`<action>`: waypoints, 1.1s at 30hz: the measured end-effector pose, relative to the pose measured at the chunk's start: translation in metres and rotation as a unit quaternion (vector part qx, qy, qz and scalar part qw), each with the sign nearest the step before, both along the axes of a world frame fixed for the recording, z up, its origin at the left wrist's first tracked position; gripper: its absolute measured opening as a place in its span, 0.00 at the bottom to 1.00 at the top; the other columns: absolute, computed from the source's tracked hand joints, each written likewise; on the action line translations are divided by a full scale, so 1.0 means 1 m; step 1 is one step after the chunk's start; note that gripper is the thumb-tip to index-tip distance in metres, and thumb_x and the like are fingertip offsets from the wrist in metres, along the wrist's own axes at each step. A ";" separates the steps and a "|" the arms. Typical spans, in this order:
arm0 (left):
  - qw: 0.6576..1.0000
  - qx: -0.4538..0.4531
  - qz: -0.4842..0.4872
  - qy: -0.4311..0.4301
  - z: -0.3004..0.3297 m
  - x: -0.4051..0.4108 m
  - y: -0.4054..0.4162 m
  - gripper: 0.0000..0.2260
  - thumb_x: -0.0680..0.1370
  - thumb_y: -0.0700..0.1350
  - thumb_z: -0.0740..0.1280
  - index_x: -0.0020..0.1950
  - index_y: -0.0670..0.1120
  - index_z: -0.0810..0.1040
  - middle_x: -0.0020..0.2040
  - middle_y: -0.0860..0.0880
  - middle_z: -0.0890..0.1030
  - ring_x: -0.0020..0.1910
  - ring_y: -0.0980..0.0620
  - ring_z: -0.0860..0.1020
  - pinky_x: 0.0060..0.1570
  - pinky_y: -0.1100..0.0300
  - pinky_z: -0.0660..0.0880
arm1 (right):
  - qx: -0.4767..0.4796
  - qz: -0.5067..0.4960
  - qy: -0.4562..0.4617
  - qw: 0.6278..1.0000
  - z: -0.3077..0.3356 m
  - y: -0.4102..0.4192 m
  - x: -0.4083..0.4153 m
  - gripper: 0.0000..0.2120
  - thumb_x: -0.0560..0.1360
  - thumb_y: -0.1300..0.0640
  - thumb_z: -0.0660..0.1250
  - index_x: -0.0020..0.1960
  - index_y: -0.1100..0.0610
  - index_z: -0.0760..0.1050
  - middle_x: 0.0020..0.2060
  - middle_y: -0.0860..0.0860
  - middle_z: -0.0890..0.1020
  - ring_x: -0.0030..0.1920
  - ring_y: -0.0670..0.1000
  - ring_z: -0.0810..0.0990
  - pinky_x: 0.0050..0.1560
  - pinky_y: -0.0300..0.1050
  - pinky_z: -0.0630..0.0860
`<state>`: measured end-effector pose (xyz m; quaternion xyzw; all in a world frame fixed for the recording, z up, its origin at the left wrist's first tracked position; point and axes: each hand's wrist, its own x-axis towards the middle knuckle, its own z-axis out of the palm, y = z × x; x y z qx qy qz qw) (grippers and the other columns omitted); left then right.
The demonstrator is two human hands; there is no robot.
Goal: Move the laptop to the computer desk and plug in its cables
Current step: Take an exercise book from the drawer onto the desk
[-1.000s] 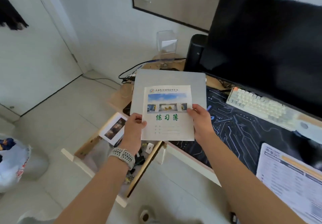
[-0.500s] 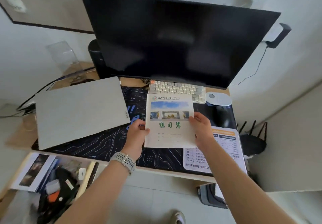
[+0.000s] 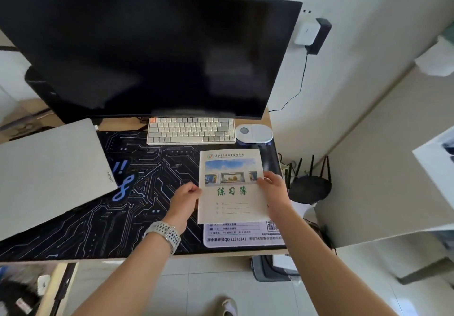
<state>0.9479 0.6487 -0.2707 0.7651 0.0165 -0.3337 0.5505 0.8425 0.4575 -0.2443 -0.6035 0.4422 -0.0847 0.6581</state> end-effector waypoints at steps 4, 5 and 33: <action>0.997 0.061 -0.037 -0.030 -0.016 -0.008 -0.009 0.09 0.79 0.42 0.62 0.42 0.38 0.75 0.45 0.41 0.83 0.42 0.45 0.81 0.38 0.56 0.74 | -0.010 0.006 0.031 0.999 -0.022 -0.013 -0.009 0.07 0.78 0.62 0.60 0.51 0.55 0.76 0.49 0.57 0.82 0.46 0.57 0.82 0.51 0.56 0.80; 0.995 0.079 -0.044 -0.040 -0.019 -0.009 -0.011 0.09 0.79 0.42 0.62 0.43 0.37 0.76 0.44 0.42 0.83 0.43 0.44 0.82 0.39 0.56 0.76 | -0.014 0.012 0.040 0.999 -0.027 -0.015 -0.011 0.07 0.78 0.62 0.60 0.52 0.56 0.76 0.50 0.57 0.82 0.47 0.57 0.82 0.51 0.55 0.80; 0.930 0.289 -0.195 -0.113 -0.046 -0.017 -0.017 0.06 0.76 0.44 0.63 0.40 0.45 0.70 0.39 0.44 0.80 0.36 0.47 0.79 0.42 0.49 0.81 | -0.297 0.261 0.309 0.865 -0.070 -0.031 -0.023 0.12 0.76 0.51 0.66 0.53 0.56 0.68 0.44 0.53 0.79 0.41 0.51 0.79 0.42 0.47 0.81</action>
